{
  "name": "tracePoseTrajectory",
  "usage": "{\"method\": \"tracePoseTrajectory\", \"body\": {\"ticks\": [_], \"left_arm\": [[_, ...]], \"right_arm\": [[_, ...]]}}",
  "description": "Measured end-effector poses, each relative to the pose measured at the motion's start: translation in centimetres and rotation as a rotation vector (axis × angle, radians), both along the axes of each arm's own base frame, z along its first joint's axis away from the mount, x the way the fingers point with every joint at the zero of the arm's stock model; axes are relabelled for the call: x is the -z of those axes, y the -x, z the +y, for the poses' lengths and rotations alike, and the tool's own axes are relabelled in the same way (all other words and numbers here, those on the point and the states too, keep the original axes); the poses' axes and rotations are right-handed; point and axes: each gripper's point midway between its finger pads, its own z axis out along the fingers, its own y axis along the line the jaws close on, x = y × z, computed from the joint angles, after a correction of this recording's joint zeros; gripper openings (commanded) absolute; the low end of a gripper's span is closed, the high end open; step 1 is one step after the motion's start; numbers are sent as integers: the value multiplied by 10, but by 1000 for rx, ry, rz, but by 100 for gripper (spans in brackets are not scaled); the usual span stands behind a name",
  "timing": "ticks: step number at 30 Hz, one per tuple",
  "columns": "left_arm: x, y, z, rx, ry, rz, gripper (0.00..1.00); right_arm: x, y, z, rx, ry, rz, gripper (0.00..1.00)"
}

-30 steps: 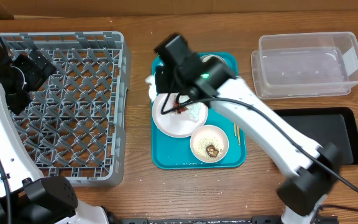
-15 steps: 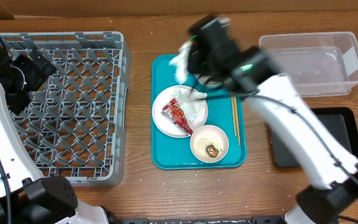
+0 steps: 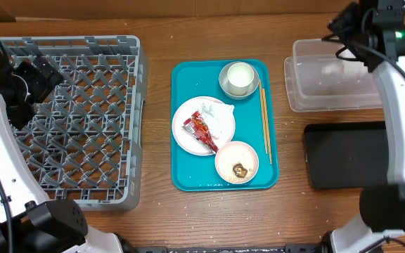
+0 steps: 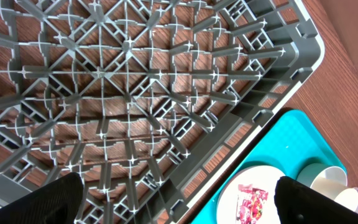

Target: Sort waste into correct bins and load items into the dishwasher

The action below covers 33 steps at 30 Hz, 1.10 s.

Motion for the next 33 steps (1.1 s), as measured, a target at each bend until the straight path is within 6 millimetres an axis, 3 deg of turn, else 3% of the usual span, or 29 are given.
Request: {"method": "tracePoseTrajectory", "body": {"ticks": [4,6,8,12,18,21,24,27,33], "left_arm": [[0,0,0,-1,1,0,100],[0,0,0,-1,0,0,100],[0,0,0,0,0,0,100],[0,0,0,-1,0,0,100],[0,0,0,0,0,0,100],[0,0,0,0,0,0,100],[0,0,0,-1,0,0,100],[0,0,0,0,0,0,100],[0,0,0,0,0,0,100]], "right_arm": [[32,-5,13,-120,-75,82,100],[36,-1,34,-225,-151,101,91],[33,5,64,-376,-236,100,86],[34,33,136,-663,-307,152,85],[52,83,253,-900,-138,240,87],[77,106,287,-891,-34,284,90],[109,115,298,-820,53,293,90],[135,111,296,-766,85,276,89],[177,110,287,-714,61,273,69]]}}
